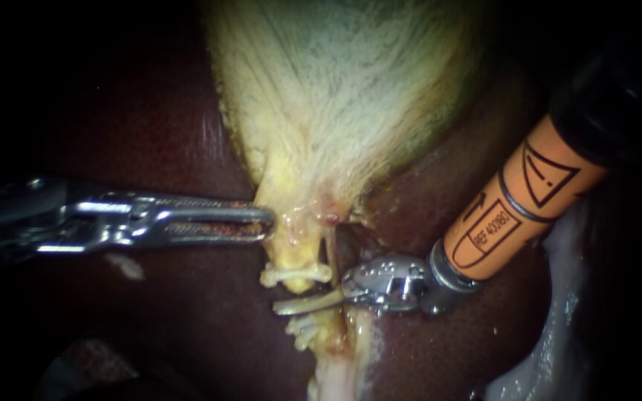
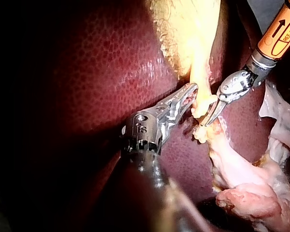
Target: Go back from the cut left tube
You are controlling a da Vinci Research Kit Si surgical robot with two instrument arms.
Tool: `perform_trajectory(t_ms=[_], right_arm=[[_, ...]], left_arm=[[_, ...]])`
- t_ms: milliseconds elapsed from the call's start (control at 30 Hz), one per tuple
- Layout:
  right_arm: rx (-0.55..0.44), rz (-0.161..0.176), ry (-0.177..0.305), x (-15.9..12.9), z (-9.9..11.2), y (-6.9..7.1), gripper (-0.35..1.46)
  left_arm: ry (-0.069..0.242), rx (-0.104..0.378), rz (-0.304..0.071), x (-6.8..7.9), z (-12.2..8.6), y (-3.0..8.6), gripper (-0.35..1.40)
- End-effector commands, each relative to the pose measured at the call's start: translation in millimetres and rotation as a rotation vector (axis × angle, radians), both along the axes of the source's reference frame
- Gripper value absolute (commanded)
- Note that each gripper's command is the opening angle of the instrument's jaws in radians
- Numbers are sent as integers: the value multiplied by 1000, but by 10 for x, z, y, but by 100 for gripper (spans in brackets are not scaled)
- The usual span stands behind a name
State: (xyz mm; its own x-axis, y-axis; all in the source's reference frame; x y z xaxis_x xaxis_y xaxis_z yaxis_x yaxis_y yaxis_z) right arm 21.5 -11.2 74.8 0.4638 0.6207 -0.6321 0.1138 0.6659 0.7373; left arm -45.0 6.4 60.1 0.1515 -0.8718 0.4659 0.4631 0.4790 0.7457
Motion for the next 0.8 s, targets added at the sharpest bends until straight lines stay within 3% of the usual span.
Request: perform_trajectory(t_ms=[33,133,300,800], right_arm=[[0,0,0,0,0,0,24],[0,0,0,0,0,0,27],[0,0,0,0,0,0,52],[0,-3,2,-1,-4,-3,74]], left_arm=[[0,0,0,0,0,0,-35],[0,0,0,0,0,0,-35],[0,0,0,0,0,0,-35],[0,0,0,0,0,0,-35]])
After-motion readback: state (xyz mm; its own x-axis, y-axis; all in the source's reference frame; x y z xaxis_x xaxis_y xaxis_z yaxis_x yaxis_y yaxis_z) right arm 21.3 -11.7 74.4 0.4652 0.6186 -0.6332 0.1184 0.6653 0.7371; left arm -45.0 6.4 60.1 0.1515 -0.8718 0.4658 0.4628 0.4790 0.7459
